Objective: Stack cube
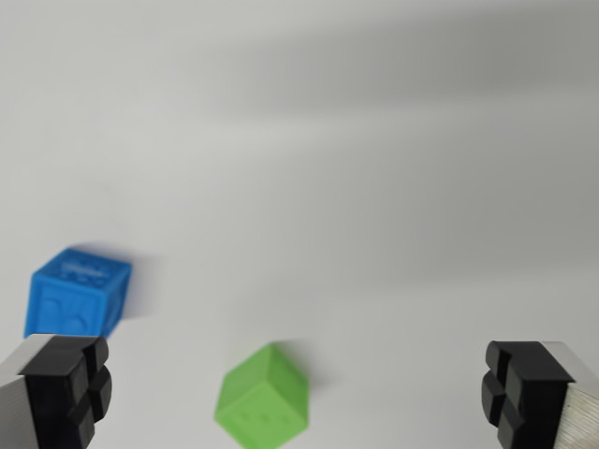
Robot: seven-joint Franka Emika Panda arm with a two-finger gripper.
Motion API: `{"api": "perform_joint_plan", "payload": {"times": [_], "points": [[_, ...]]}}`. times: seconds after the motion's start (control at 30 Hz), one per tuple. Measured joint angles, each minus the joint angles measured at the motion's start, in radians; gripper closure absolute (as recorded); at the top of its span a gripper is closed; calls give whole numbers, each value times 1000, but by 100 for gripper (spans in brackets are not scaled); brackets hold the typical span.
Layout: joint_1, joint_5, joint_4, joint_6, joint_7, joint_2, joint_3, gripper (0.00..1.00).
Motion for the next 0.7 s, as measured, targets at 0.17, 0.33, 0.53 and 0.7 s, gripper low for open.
{"api": "perform_joint_plan", "payload": {"times": [0.17, 0.33, 0.53, 0.7], "points": [[16, 0, -24, 24, 38, -2, 7, 0], [36, 0, -51, 51, 82, -2, 15, 0], [60, 0, -79, 82, 136, -2, 25, 0], [81, 0, -101, 109, 182, 1, 33, 0]]}}
